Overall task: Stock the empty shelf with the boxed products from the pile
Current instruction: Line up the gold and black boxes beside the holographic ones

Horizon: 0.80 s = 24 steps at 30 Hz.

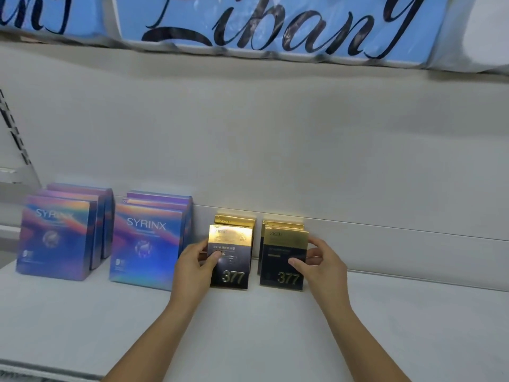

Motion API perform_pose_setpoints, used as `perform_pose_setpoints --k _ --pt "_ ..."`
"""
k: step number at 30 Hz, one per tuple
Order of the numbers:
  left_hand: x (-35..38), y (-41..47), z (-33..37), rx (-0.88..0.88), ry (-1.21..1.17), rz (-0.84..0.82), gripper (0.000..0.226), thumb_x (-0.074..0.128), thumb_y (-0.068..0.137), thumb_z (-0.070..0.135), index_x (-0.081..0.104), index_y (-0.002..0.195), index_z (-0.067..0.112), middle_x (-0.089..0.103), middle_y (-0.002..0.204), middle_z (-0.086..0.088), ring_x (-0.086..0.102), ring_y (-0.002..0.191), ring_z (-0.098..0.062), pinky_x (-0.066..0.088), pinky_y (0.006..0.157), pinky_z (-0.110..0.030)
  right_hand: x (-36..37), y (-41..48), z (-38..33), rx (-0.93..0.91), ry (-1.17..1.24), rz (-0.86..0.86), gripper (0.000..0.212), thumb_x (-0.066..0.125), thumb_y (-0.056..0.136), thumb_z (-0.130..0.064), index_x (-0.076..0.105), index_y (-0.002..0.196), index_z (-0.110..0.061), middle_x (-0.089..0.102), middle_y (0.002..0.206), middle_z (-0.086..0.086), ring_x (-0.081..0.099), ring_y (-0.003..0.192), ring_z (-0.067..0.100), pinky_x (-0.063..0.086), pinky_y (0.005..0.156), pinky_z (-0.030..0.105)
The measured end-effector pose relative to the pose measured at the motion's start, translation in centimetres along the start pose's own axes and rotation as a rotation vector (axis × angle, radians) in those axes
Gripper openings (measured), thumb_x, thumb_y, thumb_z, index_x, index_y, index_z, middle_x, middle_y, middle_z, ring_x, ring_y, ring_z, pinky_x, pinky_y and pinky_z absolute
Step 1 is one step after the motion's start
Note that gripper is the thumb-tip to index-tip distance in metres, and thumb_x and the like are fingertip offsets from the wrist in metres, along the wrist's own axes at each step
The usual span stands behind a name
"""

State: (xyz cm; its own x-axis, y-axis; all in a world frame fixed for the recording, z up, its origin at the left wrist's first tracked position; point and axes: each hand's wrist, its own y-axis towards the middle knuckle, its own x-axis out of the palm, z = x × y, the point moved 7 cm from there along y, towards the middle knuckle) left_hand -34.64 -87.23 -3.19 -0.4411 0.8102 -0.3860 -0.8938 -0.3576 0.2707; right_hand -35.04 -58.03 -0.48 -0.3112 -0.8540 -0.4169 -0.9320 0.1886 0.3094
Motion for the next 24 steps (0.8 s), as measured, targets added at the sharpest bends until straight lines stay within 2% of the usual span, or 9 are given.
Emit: perform_pose_setpoints --k 11,19,24 --pt "0.7 0.7 -0.4 -0.003 -0.019 0.040 0.044 0.064 0.097 0.026 0.058 0.140 0.021 0.055 0.133 0.003 0.052 0.114 -0.010 0.050 0.086 -0.025 0.7 0.2 0.6 0.034 -0.030 0.025 0.051 0.081 0.084 -0.033 0.060 0.130 -0.029 0.065 0.103 -0.010 0.062 0.087 0.008 0.047 0.064 0.007" --pt "1.0 0.9 -0.4 0.008 0.018 -0.002 0.042 0.060 0.100 0.024 0.056 0.141 0.021 0.055 0.128 0.000 0.057 0.118 -0.019 0.055 0.086 -0.032 1.0 -0.5 0.4 0.069 -0.046 0.011 0.049 0.078 0.086 -0.034 0.059 0.131 -0.027 0.062 0.105 -0.012 0.062 0.092 0.009 0.054 0.076 0.017" --pt "0.8 1.0 -0.3 0.024 -0.032 0.008 0.046 0.062 0.098 0.027 0.054 0.144 0.026 0.058 0.125 0.004 0.060 0.116 -0.018 0.053 0.078 -0.022 1.2 -0.6 -0.1 0.072 -0.063 -0.024 0.052 0.077 0.087 -0.036 0.058 0.134 -0.025 0.061 0.107 -0.013 0.061 0.093 0.008 0.055 0.080 0.020"
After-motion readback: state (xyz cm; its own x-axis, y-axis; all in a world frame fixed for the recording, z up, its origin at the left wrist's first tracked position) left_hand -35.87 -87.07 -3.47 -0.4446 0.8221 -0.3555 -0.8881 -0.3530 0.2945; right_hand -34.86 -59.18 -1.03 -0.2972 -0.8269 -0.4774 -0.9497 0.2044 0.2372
